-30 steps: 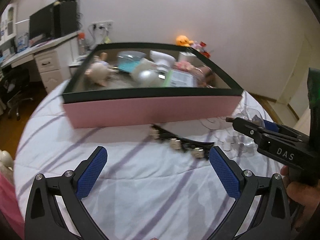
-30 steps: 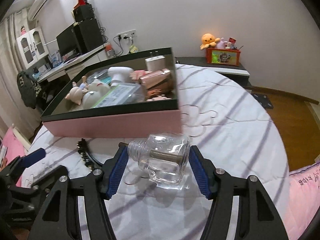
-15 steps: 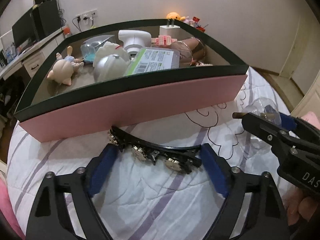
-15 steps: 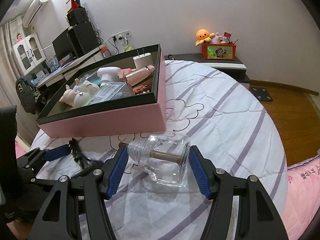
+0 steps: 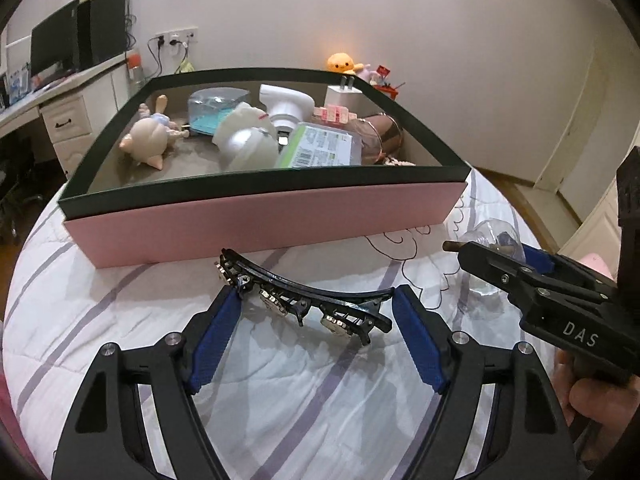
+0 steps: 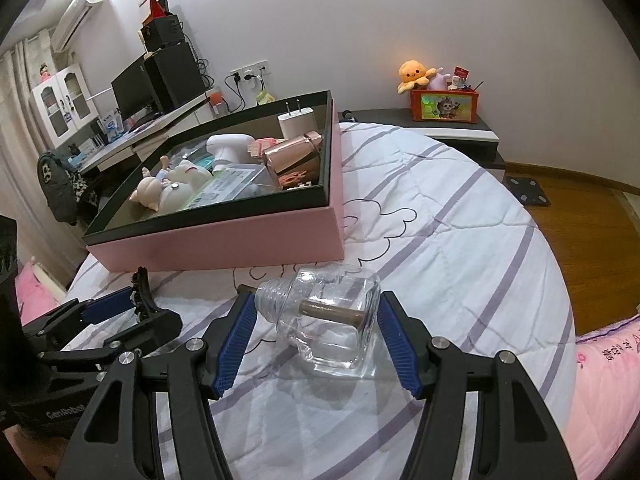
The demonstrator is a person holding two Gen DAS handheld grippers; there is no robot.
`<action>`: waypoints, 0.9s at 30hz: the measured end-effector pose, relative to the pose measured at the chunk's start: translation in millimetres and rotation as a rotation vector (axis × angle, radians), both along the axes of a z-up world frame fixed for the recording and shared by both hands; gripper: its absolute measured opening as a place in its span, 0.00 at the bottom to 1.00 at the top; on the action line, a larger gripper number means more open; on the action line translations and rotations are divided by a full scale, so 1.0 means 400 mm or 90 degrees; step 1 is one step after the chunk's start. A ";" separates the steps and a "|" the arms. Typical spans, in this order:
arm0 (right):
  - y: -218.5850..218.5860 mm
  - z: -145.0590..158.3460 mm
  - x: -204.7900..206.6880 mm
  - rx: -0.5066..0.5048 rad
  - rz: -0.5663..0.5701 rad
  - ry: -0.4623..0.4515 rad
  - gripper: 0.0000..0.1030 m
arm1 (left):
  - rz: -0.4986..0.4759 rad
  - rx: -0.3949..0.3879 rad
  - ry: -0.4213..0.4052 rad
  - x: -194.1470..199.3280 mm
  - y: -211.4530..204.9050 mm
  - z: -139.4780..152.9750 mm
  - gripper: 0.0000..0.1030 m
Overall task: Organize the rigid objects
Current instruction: 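Carry the hair clip and glass bottle into the pink box and release both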
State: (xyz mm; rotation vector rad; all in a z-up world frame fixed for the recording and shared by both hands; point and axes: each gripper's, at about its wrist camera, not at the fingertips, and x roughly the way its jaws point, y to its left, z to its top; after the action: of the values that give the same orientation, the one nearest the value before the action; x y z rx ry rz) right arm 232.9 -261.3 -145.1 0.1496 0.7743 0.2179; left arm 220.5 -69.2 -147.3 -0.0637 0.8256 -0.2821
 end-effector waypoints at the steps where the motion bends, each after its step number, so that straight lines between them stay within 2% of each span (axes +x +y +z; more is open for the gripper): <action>1: 0.001 0.003 -0.002 0.001 0.002 -0.001 0.61 | 0.002 -0.002 -0.004 -0.008 0.007 0.005 0.77; 9: 0.025 0.079 -0.025 0.006 0.028 -0.041 0.61 | 0.020 -0.005 -0.056 -0.039 0.057 0.093 0.77; 15: 0.064 0.182 0.001 -0.012 0.054 -0.086 0.61 | 0.042 0.005 -0.113 -0.011 0.107 0.196 0.77; 21: 0.105 0.266 0.113 -0.021 0.070 -0.100 0.61 | 0.059 0.009 -0.147 0.086 0.159 0.272 0.77; 27: 0.138 0.279 0.242 -0.021 0.070 -0.068 0.62 | 0.062 0.014 -0.142 0.198 0.171 0.289 0.77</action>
State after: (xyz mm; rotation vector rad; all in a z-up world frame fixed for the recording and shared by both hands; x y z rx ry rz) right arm 329.8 -206.3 -33.4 0.0630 0.6802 0.3147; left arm 299.5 -0.8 -31.9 -0.0507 0.6018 -0.1852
